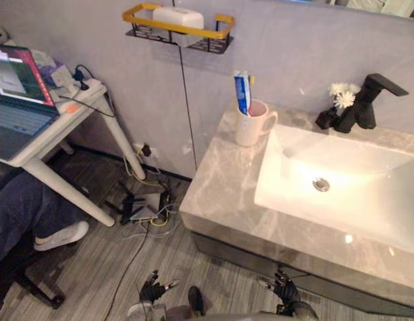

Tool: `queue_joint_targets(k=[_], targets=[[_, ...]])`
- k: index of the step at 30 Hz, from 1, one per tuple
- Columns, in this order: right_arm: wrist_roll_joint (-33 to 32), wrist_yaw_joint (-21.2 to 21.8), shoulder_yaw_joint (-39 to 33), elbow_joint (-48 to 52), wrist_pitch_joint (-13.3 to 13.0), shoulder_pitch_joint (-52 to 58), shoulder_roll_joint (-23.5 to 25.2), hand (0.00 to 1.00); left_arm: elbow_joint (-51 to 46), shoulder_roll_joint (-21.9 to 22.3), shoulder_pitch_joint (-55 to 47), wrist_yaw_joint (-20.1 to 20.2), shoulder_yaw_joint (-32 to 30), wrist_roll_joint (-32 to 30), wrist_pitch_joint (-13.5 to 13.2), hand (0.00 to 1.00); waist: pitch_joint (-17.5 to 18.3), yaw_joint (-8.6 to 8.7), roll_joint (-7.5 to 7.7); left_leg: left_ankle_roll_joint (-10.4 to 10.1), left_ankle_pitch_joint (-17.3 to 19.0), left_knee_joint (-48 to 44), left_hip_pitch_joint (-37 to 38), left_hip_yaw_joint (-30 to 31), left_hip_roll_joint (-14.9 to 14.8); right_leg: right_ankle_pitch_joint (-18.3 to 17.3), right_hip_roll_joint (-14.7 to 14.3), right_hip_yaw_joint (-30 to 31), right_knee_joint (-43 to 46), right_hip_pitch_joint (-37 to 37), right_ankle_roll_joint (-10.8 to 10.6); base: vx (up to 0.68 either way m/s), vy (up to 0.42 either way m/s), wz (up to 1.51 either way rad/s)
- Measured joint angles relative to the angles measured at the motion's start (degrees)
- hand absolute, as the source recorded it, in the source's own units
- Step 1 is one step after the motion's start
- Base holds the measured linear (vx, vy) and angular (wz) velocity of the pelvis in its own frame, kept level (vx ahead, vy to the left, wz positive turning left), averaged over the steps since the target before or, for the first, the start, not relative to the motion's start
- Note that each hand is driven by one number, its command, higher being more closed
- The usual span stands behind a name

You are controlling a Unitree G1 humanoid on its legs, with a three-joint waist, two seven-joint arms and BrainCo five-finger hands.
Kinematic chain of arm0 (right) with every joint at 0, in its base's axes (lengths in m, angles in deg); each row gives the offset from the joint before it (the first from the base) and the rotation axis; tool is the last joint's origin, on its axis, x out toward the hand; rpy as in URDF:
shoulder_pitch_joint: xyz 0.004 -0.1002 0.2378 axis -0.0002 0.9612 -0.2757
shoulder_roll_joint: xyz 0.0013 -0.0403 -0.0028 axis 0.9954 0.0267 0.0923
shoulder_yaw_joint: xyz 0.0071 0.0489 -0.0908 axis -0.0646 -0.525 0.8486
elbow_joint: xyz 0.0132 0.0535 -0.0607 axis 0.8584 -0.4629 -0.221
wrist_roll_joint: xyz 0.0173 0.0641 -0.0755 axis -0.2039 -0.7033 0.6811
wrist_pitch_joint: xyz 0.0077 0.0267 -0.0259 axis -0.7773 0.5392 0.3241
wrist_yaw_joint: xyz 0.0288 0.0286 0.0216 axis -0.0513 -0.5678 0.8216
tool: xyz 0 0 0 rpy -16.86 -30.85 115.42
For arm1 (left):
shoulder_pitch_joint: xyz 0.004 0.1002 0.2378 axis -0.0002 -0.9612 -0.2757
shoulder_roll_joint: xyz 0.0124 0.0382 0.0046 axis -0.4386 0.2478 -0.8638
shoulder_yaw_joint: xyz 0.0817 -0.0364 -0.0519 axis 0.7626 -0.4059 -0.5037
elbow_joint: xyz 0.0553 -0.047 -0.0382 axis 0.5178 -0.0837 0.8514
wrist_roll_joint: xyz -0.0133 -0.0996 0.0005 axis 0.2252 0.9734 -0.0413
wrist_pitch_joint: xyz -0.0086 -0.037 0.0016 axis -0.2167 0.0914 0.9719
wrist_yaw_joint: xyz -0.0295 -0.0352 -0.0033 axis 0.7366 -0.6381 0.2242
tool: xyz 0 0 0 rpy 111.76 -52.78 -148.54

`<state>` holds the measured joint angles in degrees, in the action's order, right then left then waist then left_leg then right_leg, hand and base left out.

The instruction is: Organize washtable

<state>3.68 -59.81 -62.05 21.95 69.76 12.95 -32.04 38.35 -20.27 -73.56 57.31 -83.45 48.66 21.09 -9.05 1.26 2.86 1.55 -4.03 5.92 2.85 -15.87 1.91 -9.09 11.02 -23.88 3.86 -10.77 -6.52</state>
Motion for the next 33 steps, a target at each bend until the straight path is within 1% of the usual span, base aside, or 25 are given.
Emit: queue_joint_targets(k=[4, 5, 6, 8, 9, 11, 12, 13, 14, 15, 16, 17, 18, 20, 21, 22, 23, 24, 25, 27, 28, 29, 30, 32, 33], targets=[[1.1, -0.5, 1.1, -0.6, 0.4, -1.5, -0.1, 0.00, 0.5, -0.5, 1.0, -0.1, 3.0, -0.3, 0.1, 0.00, -0.8, 0.30, -0.38, -0.2, 1.5, 0.0, 0.6, 0.4, -0.1, -0.5, 0.7, 1.1, 5.3, 1.6, 0.5, 0.06, 0.013, -0.08], [1.0, -0.6, 1.0, -0.6, 1.8, -2.1, -0.4, 0.00, 0.5, -0.9, 1.1, -0.3, 4.3, -0.6, 0.1, 0.00, -1.1, 0.74, -0.65, -0.2, 1.5, -0.1, 0.7, 1.2, -0.8, -0.7, 0.9, 3.1, 10.5, 3.8, 0.9, 0.04, 0.035, 0.27], [0.5, -0.6, 1.0, -0.5, 3.1, -2.2, -0.6, 0.00, 0.5, -1.6, 1.5, -0.4, 5.3, -1.2, 0.2, 0.00, -1.3, 1.02, -0.41, -0.2, 1.5, -0.1, 0.1, 2.9, -0.8, -0.8, 0.9, 5.4, 15.3, 5.9, 1.1, 0.03, 0.038, 0.47], [-1.9, -1.2, 0.9, -0.5, 5.8, -2.6, 0.1, 0.00, 0.2, -2.8, 2.9, -0.6, 7.1, -1.8, 0.2, 0.00, -1.3, 0.59, 1.44, -0.2, 0.8, -0.5, -0.8, 8.1, -0.4, -0.7, 0.9, 10.6, 23.9, 10.2, 2.0, 0.09, 0.013, 0.91], [-3.6, -2.1, 0.8, -0.6, 7.2, -2.5, 0.3, 0.00, 0.2, -3.0, 3.9, -0.8, 8.3, -1.8, 0.3, 0.00, -1.6, 0.63, 1.88, 0.4, -0.3, -0.5, -1.9, 11.0, 0.0, -0.8, 1.1, 11.9, 27.1, 11.9, 2.3, 0.14, -0.012, 1.11], [-4.9, -2.3, 0.4, -0.6, 8.3, -2.3, 0.5, 0.00, 0.2, -2.6, 5.5, -0.9, 8.9, -2.3, 0.9, 0.00, -1.6, 1.02, 2.63, 0.1, -1.0, -1.2, -4.5, 15.4, 0.5, -2.9, 0.7, 14.3, 28.8, 13.0, 4.2, 0.08, -0.032, 1.27], [-3.8, -1.9, 1.8, 0.2, 6.8, -1.8, 0.2, 0.00, 0.2, -2.6, 6.4, -0.9, 8.9, -2.5, 1.2, 0.00, -1.7, 1.10, 2.55, -0.2, -0.8, -2.7, -6.1, 18.0, 0.8, -3.8, 0.0, 15.6, 28.8, 12.6, 4.0, 0.05, -0.055, 1.50], [-5.2, -1.2, 2.0, 0.6, 8.0, -1.4, 0.1, 0.00, 0.1, -2.1, 7.1, -1.0, 9.2, -3.3, 1.2, 0.00, -1.7, 0.70, 2.53, -0.5, -0.9, -4.1, -7.3, 20.7, 1.4, -4.6, -0.5, 17.7, 28.6, 11.8, 4.1, 0.01, -0.049, 1.16], [-5.1, -0.4, 2.3, 0.7, 7.9, -1.3, 0.0, 0.00, 0.1, -2.1, 7.4, -1.1, 9.4, -3.5, 1.2, 0.00, -1.7, 0.55, 2.49, -0.7, -1.1, -4.6, -7.9, 21.7, 1.5, -5.2, -0.6, 18.4, 28.3, 11.4, 3.9, -0.05, -0.100, 1.18], [-4.2, 2.2, 5.7, 1.6, 7.8, -1.3, -1.1, 0.00, 0.1, -2.3, 7.8, -1.2, 9.9, -3.5, 1.2, 0.00, -1.7, 0.18, 2.33, -1.5, -1.5, -6.1, -9.4, 24.3, 1.6, -5.7, -1.0, 20.1, 26.7, 10.3, 4.0, -0.09, -0.097, 0.83], [-3.1, 2.7, 7.5, 1.7, 7.3, -1.4, -1.4, 0.00, 0.2, -2.4, 8.1, -1.3, 10.2, -3.5, 1.2, 0.00, -1.7, -0.21, 2.15, -2.0, -1.6, -6.8, -10.2, 25.1, 1.6, -5.8, -1.0, 20.6, 25.4, 9.8, 3.9, -0.17, -0.154, 0.90], [-1.1, 3.1, 9.9, 1.7, 5.9, -1.5, -1.9, 0.00, 0.2, -2.5, 8.6, -1.5, 10.7, -3.5, 1.2, 0.00, -1.6, -0.74, 2.13, -2.6, -2.0, -7.7, -11.3, 26.4, 1.6, -6.4, -1.0, 20.9, 23.0, 8.7, 2.6, -0.21, -0.189, 0.92], [1.9, 3.0, 13.0, 1.6, 3.3, -1.8, -2.4, 0.00, 0.4, -2.6, 8.6, -2.3, 10.7, -3.4, 1.2, 0.00, -1.6, -2.00, 2.03, -4.2, -3.1, -9.1, -13.1, 28.7, 1.4, -7.0, -1.2, 19.2, 16.4, 5.4, 1.0, -0.24, -0.224, 0.88], [3.1, 2.9, 14.0, 1.5, 2.0, -2.5, -2.4, 0.00, 0.6, -2.5, 8.4, -2.4, 10.7, -3.4, 1.2, 0.00, -1.7, -2.56, 1.74, -5.3, -3.9, -10.7, -14.5, 30.6, 0.8, -8.2, -2.8, 18.3, 12.3, 3.1, 0.7, -0.28, -0.278, 0.61], [3.4, 2.8, 14.7, 1.5, 1.5, -3.7, -2.2, 0.00, 0.8, -2.5, 8.5, -2.5, 11.0, -3.4, 1.2, 0.00, -1.9, -2.79, 1.01, -6.4, -4.6, -11.2, -15.6, 31.4, -0.2, -8.9, -4.9, 16.7, 9.6, 2.0, 1.7, -0.39, -0.332, 0.61], [3.5, 2.5, 15.1, 1.5, 0.5, -5.9, -2.0, 0.00, 1.4, -1.8, 9.0, -2.6, 12.2, -3.4, 1.6, 0.00, -3.3, -2.45, -2.09, -6.2, -3.9, -10.3, -16.4, 29.2, -4.0, -8.0, -8.2, 14.4, 7.5, 1.0, 3.4, -0.45, -0.300, 0.97], [3.5, 1.7, 15.1, 1.6, -0.2, -7.2, -2.0, 0.00, 1.4, -1.0, 9.2, -2.5, 13.2, -3.5, 1.9, 0.00, -4.5, -1.97, -3.87, -2.6, -0.1, -8.8, -16.5, 23.5, -7.3, -6.5, -10.4, 11.9, 6.1, 0.4, 5.3, -0.46, -0.274, 1.06], [3.6, 1.5, 15.0, 1.5, -0.3, -7.3, -2.0, 0.00, 1.3, -0.7, 9.5, -2.5, 13.5, -3.6, 1.8, 0.00, -4.9, -1.86, -3.64, -2.3, 2.1, -8.4, -16.4, 19.3, -8.7, -6.1, -10.1, 10.6, 5.8, 0.3, 5.8, -0.48, -0.222, 1.22], [4.0, 1.1, 14.7, 1.2, -0.3, -7.3, -2.2, 0.00, 1.1, -0.1, 9.7, -2.6, 13.5, -3.8, 1.7, 0.00, -5.0, -2.14, -3.87, -2.6, 1.7, -11.1, -16.6, 7.8, -11.3, -5.9, -9.3, 7.6, 6.6, 1.0, 6.7, -0.35, -0.154, 0.94], [4.1, 0.6, 14.0, 1.2, -0.3, -7.3, -2.8, 0.00, 1.2, 0.4, 9.7, -2.6, 14.3, -4.0, 1.7, 0.00, -4.9, -1.62, -3.70, -2.1, 1.8, -18.7, -16.0, -0.5, -11.9, -5.4, -7.4, 4.5, 6.6, 2.0, 7.7, -0.33, -0.146, 0.97], [4.1, 0.6, 13.2, 1.2, -0.2, -7.3, -3.3, 0.00, 1.2, 0.8, 9.7, -2.5, 14.9, -4.2, 1.7, 0.00, -4.9, -1.17, -3.73, -1.8, 2.0, -23.3, -15.8, -4.3, -13.0, -4.7, -6.7, 3.1, 6.1, 2.9, 7.0, -0.26, -0.104, 0.87], [4.1, 0.6, 13.1, 1.2, -0.2, -7.3, -3.5, 0.00, 1.3, 0.9, 9.7, -2.5, 15.1, -4.4, 1.8, 0.00, -4.9, -0.77, -3.77, -1.9, 2.1, -24.9, -15.4, -6.0, -13.7, -4.4, -6.7, 2.5, 5.5, 3.2, 6.4, -0.20, -0.068, 0.86], [4.1, 0.6, 12.6, 1.2, -0.1, -7.0, -3.5, 0.00, 1.9, 1.0, 9.6, -2.5, 15.5, -4.7, 2.0, 0.00, -4.9, -0.05, -3.80, -2.0, 2.3, -24.8, -13.2, -9.9, -15.2, -2.4, -6.9, 0.7, 4.1, 3.7, 6.2, -0.12, -0.034, 0.66], [4.1, 0.5, 11.8, 1.2, 0.2, -6.2, -3.4, 0.00, 2.9, 1.4, 9.6, -2.3, 16.0, -5.7, 2.6, 0.00, -4.8, 0.73, -3.82, -2.3, 2.2, -20.3, -7.8, -15.1, -16.9, -1.0, -7.1, -1.4, 3.1, 4.0, 6.3, -0.11, 0.010, 0.67], [4.1, 0.5, 10.9, 1.8, 0.0, -5.8, -3.5, 0.00, 3.5, 1.6, 9.7, -2.2, 17.1, -6.0, 2.7, 0.00, -4.7, 0.95, -4.09, -4.2, 1.0, -15.3, -4.3, -15.6, -17.0, -0.3, -7.4, -2.5, 2.9, 4.0, 6.3, -0.06, 0.075, 0.54]])
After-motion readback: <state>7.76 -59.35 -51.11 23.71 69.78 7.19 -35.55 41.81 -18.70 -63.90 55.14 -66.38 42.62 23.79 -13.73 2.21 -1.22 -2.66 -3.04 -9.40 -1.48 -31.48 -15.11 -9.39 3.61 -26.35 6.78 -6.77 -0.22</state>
